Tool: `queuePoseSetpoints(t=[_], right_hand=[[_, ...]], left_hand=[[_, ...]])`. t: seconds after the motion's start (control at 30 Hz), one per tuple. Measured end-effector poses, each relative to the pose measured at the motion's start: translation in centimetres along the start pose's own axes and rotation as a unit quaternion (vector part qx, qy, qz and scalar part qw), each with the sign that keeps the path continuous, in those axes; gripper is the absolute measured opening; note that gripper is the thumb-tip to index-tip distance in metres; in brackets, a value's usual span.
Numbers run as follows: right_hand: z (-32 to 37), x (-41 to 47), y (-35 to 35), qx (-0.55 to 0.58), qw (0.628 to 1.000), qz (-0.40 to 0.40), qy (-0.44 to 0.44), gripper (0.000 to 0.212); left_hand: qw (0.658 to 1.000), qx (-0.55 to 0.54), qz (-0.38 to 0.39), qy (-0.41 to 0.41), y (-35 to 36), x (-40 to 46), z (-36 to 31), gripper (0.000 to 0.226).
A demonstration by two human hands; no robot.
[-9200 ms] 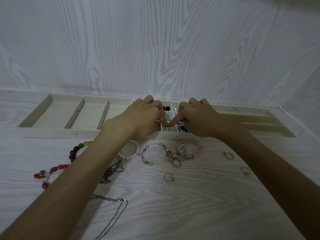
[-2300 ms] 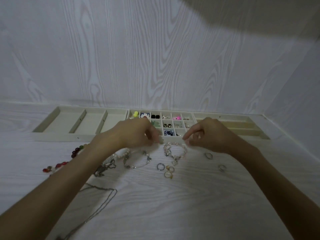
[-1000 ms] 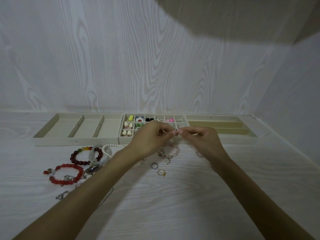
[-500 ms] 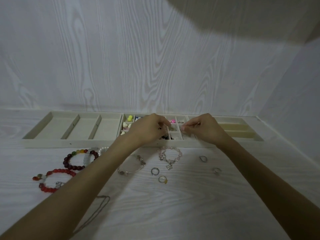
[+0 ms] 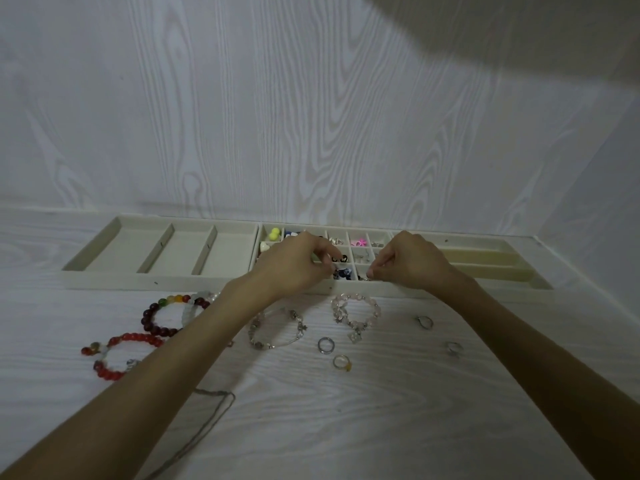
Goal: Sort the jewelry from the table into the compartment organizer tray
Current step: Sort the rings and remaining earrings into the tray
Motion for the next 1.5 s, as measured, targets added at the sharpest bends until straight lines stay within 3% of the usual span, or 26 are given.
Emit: queuePoseSetpoints(t=[0.43, 0.67, 0.8, 1.03, 1.5], right_hand=[[0.9, 0.6, 0.3, -0.085, 0.996, -0.014, 0.000, 0.007], [0.8, 0.4, -0.1, -0.066, 0.998, -0.001, -0.006, 0.010], [0.5, -0.1, -2.2, -0.055, 0.997, 0.037, -0.048, 0.024], [0.1, -1.2, -2.5, -0.238, 0.950, 0.133, -0.154, 0.054], [0.2, -1.0, -1.8, -0.276, 0.932, 0.145, -0.184, 0.052]], left_hand=[[0.999, 0.015, -0.005, 0.031, -0.1, 0.6, -0.1, 0.022], [0.987, 0.137, 0.014, 0.082, -1.3, 1.9, -2.9, 0.029], [0.946, 0.290, 0.041, 0.138, -1.2, 2.5, -4.8, 0.040], [0.868, 0.458, 0.084, 0.172, 0.4, 3.3, -6.9, 0.044], [0.817, 0.540, 0.142, 0.145, 1.5, 3.8, -7.3, 0.033]])
Point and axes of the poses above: each hand's wrist, its own x-axis towards the middle knuckle, its own y-axis out of the palm, z = x × y, the point moved 2 cm from there along x, towards the middle knuckle, and after that the axes turned 12 degrees about -y, right-handed, at the moved point
